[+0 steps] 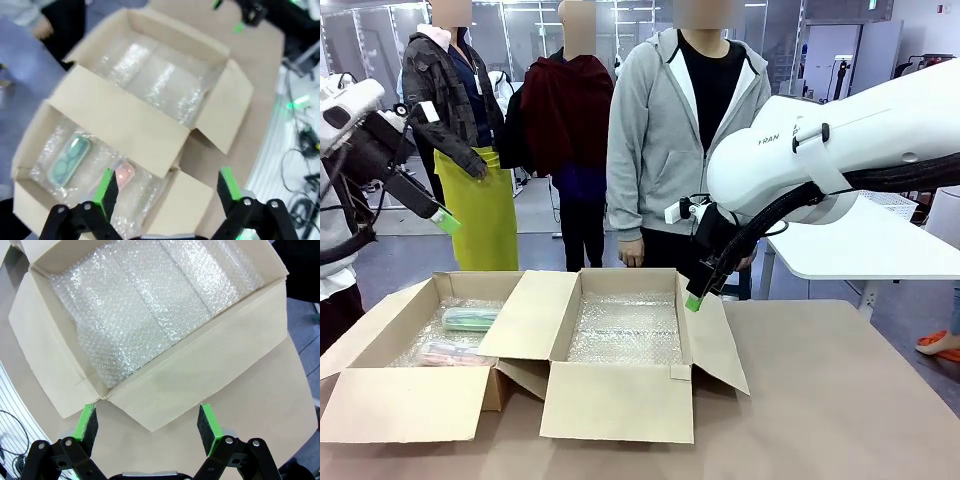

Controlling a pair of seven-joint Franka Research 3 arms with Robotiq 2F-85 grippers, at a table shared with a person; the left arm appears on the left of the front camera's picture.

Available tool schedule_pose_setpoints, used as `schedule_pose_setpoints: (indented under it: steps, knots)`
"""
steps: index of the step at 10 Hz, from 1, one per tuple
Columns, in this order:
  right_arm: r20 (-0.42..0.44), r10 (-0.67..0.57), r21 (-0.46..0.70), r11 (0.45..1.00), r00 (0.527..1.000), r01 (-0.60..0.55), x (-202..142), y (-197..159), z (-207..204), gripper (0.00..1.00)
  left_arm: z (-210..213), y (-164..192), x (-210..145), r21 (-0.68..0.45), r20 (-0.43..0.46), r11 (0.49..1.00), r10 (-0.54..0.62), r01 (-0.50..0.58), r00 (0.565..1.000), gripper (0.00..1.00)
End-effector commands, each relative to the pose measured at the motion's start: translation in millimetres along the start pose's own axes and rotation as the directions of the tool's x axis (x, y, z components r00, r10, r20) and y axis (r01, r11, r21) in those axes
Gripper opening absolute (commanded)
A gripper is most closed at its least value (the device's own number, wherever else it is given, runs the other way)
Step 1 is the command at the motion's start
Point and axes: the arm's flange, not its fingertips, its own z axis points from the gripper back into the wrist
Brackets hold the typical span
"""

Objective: Pack the glasses set securely to prepare it for shipping.
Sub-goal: Position the Package Box on the left side of the table.

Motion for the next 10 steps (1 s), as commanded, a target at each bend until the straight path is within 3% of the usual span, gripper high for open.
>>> schedule_pose_setpoints:
  steps: [1, 10]
  knots:
    - [-0.012, -0.001, -0.007, 1.000, 1.000, 0.001, -0.5, 1.7, 0.2, 1.00, -9.4, -14.5, -3.3, 0.119, 0.032, 0.992, 0.035, -0.039, 0.999, 1.00]
    - [-0.012, -0.001, -0.007, 1.000, 1.000, 0.001, -0.5, 1.7, 0.2, 1.00, -4.9, -6.6, -0.5, 0.087, 0.042, 0.996, 0.020, -0.024, 0.999, 1.00]
